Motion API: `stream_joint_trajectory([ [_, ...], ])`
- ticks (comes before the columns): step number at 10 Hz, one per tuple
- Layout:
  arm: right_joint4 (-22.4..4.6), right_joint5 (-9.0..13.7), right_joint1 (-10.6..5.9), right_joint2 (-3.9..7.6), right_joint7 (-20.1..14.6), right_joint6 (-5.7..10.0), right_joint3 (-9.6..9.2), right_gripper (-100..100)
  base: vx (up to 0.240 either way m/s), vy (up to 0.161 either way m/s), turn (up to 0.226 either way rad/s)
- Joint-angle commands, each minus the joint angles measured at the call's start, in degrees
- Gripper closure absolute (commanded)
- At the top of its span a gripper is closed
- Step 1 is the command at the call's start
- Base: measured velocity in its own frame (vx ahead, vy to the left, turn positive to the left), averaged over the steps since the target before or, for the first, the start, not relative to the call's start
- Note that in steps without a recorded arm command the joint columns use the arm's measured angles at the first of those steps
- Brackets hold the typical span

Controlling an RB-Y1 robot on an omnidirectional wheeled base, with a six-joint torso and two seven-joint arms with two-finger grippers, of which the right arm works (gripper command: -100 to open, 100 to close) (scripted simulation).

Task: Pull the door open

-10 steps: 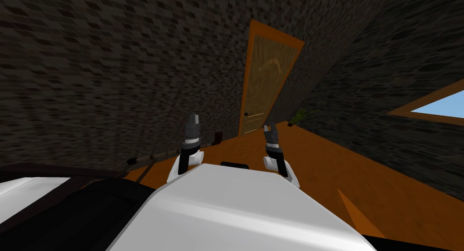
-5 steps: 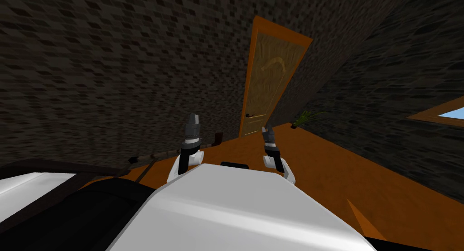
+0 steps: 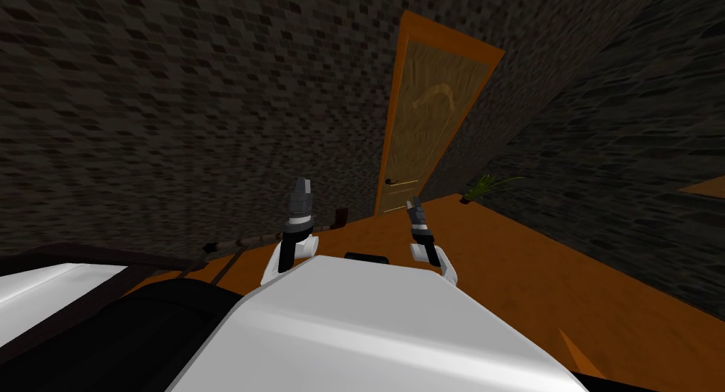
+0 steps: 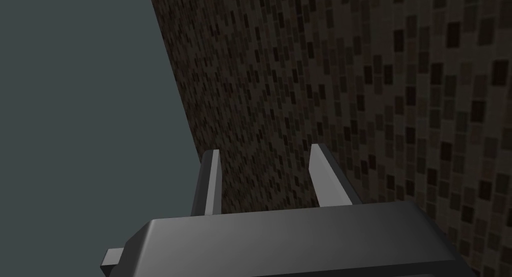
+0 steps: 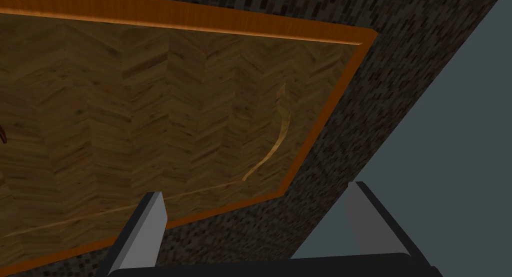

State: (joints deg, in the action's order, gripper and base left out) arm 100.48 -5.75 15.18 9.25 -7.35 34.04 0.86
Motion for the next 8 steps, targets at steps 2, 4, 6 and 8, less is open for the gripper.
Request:
stream_joint_trajectory([
  [2, -3.67, -0.48, -1.16, 0.83, -1.18, 0.96, 0.29, -100, 0.052, -0.023, 0.036],
  [4, -7.26, -1.14, -2.65, 1.74, -2.44, 2.11, 0.55, -100, 0.083, -0.035, 0.073],
  [6, -10.07, -1.48, -3.41, 2.2, -3.09, 2.69, 0.68, -100, 0.053, -0.036, 0.039],
  [8, -14.13, -2.16, -4.94, 3.13, -4.37, 3.86, 0.95, -100, 0.083, -0.029, 0.083],
])
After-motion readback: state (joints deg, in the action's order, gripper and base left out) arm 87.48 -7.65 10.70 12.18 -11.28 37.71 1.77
